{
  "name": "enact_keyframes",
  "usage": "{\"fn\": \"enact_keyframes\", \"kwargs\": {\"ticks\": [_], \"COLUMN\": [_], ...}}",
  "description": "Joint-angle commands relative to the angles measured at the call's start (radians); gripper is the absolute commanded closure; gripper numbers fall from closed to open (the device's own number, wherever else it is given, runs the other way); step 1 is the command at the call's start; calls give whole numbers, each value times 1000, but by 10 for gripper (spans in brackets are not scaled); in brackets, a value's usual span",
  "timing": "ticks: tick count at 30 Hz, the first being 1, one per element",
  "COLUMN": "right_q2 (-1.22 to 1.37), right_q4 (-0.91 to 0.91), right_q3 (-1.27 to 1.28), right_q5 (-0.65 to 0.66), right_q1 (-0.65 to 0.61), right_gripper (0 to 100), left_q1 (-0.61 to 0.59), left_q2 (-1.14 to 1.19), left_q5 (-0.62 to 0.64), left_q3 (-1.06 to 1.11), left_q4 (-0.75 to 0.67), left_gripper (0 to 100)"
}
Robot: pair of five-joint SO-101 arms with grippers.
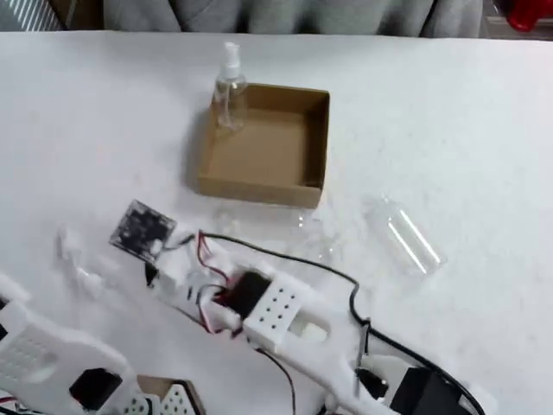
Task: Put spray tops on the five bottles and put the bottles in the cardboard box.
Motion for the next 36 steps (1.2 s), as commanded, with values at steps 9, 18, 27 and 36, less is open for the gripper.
{"fn": "enact_keyframes", "kwargs": {"ticks": [9,18,27,36], "right_q2": [71,407,458,473], "right_q4": [193,128,82,-77], "right_q3": [-311,-411,-440,-431], "right_q5": [5,3,2,-101], "right_q1": [-128,-226,-199,-73], "right_gripper": [981,981,902,922], "left_q1": [-61,-54,-36,-41], "left_q2": [-73,-71,-71,-71], "left_q5": [-31,-31,-32,-32], "left_q3": [-52,-52,-52,-52], "left_q4": [15,14,14,14], "left_gripper": [980,980,980,980]}}
